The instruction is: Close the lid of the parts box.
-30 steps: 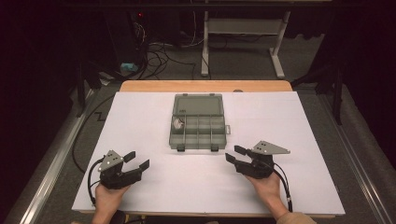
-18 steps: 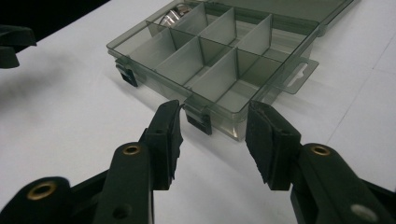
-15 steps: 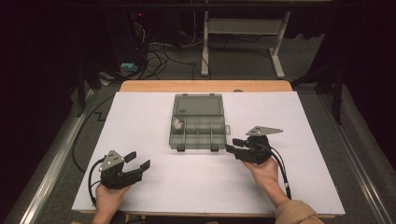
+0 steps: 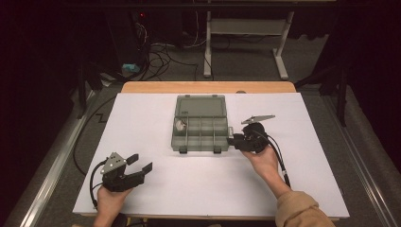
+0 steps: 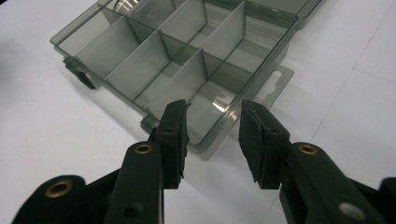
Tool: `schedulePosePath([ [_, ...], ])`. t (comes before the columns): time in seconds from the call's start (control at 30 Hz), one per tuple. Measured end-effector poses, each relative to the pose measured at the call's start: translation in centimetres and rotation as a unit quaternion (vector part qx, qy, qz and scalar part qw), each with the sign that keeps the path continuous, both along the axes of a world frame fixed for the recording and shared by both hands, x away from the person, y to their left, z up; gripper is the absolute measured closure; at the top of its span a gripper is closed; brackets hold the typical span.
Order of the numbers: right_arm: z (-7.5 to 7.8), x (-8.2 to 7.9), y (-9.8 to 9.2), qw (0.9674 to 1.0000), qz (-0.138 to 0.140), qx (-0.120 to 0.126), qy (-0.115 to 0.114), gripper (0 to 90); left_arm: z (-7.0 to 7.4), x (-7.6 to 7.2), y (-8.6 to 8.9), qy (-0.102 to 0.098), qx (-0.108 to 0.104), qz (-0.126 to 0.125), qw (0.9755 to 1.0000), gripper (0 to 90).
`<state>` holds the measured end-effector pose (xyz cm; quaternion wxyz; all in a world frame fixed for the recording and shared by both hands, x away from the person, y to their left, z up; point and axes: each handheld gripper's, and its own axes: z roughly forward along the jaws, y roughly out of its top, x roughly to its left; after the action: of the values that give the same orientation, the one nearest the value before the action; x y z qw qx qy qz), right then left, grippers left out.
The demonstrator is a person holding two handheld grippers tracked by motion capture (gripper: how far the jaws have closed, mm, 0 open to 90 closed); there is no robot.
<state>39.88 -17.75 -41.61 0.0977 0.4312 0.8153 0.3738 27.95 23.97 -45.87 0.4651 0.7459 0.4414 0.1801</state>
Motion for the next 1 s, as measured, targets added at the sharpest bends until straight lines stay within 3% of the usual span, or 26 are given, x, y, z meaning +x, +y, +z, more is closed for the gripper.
schedulePosePath([
  [0.23,0.6,1.9,1.0,0.9996,0.002,-0.017,0.022,65.8,0.0,0.0,0.0,-0.001,-0.001,0.000,1.0000,32.5],
  [0.63,0.4,4.8,2.2,0.9960,-0.032,-0.053,0.065,68.8,0.1,-0.1,0.0,-0.004,-0.004,-0.001,1.0000,32.8],
  [0.83,0.2,5.8,2.4,0.9933,-0.045,-0.066,0.085,70.9,0.1,-0.1,0.0,-0.002,-0.003,-0.005,1.0000,32.8],
  [1.0,0.1,6.1,2.5,0.9918,-0.056,-0.062,0.097,72.7,0.1,0.0,0.0,0.002,-0.005,0.002,1.0000,33.0],
])
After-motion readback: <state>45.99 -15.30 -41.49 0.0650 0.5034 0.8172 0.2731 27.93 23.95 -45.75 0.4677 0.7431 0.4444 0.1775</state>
